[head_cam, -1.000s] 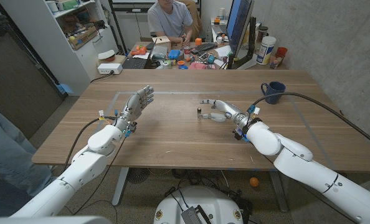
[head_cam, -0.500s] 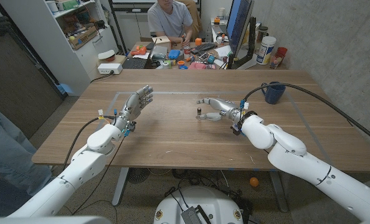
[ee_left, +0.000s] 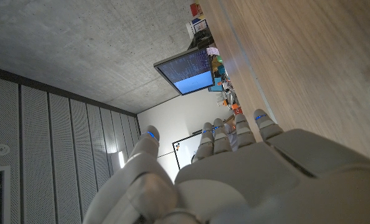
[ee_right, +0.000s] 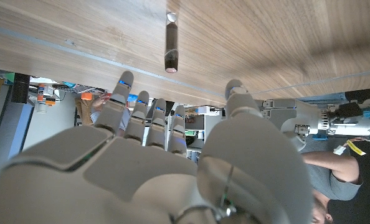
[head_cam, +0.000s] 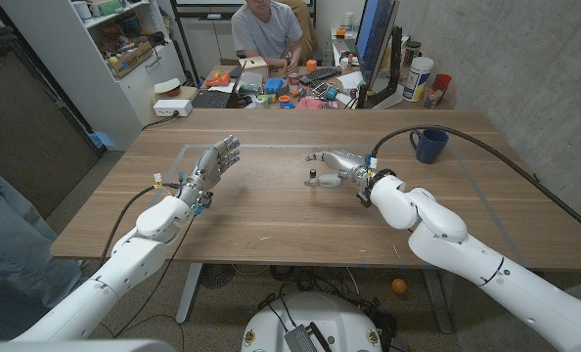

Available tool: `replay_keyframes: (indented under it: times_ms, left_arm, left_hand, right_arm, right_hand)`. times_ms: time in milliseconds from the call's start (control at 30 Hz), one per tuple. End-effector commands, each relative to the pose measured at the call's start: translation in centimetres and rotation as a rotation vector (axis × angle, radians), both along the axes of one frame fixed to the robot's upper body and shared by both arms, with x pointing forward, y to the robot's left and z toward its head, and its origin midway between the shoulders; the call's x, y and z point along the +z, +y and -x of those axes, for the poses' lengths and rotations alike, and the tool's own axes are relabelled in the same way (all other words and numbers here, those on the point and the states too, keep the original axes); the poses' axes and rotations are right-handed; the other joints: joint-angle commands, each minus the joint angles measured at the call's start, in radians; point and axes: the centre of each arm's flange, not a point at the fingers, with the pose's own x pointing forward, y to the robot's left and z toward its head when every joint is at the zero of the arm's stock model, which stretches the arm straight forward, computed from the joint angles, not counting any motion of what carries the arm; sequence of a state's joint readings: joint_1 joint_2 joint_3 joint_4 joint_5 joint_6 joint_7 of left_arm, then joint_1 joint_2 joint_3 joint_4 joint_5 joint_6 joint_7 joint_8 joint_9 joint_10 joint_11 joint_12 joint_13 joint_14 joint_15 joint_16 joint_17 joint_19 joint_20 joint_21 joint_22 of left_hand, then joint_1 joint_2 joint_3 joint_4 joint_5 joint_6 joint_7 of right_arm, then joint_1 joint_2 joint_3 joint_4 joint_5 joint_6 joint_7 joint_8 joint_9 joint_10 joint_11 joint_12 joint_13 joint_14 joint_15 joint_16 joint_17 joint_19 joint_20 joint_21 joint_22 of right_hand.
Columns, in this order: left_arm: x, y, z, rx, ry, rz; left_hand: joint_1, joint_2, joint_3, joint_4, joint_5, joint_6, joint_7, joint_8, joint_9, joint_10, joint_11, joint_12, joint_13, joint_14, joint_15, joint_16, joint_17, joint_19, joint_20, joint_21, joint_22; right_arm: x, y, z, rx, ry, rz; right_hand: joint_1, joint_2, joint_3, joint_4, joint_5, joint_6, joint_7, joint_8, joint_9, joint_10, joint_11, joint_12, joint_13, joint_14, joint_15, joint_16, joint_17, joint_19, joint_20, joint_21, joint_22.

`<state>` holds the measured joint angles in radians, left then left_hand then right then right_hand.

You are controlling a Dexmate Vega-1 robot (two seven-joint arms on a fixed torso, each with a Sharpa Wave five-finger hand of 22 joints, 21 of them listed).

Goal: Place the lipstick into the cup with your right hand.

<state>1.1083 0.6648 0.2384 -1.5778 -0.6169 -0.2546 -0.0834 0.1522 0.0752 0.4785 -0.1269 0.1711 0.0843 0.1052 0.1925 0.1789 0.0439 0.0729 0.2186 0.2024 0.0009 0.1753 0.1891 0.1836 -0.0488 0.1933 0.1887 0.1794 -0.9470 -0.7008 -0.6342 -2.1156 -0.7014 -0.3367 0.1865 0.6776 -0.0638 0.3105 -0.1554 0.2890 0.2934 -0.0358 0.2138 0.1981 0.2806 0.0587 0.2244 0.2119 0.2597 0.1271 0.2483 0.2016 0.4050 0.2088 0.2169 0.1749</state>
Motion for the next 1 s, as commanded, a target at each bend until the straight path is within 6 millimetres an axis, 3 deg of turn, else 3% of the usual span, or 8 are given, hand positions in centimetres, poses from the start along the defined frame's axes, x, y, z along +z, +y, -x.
replay_keyframes:
  times_ms: [33,433,1000]
  left_arm:
    - [-0.4,0.5,-0.1,0.005,0.012,0.003]
    - [-0.9,1.2,0.0,0.017,0.023,0.006]
    - [-1.4,1.5,-0.2,0.016,0.044,0.017]
  left_hand:
    - [0.008,-0.002,0.002,-0.002,0.005,0.012,0.005,0.005,0.003,0.002,-0.006,0.005,0.003,-0.002,0.005,0.005,0.005,-0.002,0.009,0.005,0.002]
    - [0.007,-0.002,0.003,-0.002,0.005,0.018,0.002,0.006,0.003,0.004,-0.008,0.005,0.003,-0.002,0.003,0.006,0.006,-0.006,0.013,0.005,0.002]
    - [0.006,-0.001,0.004,-0.002,0.005,0.022,0.003,0.006,0.003,0.004,-0.007,0.005,0.004,-0.001,-0.002,0.006,0.007,-0.009,0.014,0.005,0.002]
  right_arm:
    - [0.6,1.4,-1.2,-0.062,-0.042,0.067]
    - [0.8,2.5,-3.3,-0.097,-0.068,0.128]
    - [0.3,2.3,-5.8,-0.143,-0.055,0.184]
  right_hand:
    - [0.016,-0.006,0.003,0.005,0.010,0.016,0.001,0.003,0.003,0.015,-0.002,0.006,0.001,0.025,-0.002,0.010,0.002,0.027,0.000,0.009,0.003]
    - [0.048,0.002,0.013,0.003,0.021,0.048,-0.004,0.009,0.004,0.049,-0.009,0.011,0.002,0.074,-0.031,0.022,0.003,0.116,-0.002,0.029,0.003]
    - [0.085,0.014,0.034,0.003,0.011,0.094,0.006,0.016,0.005,0.107,-0.017,0.019,0.005,0.163,-0.073,0.043,0.008,0.260,-0.022,0.056,0.000]
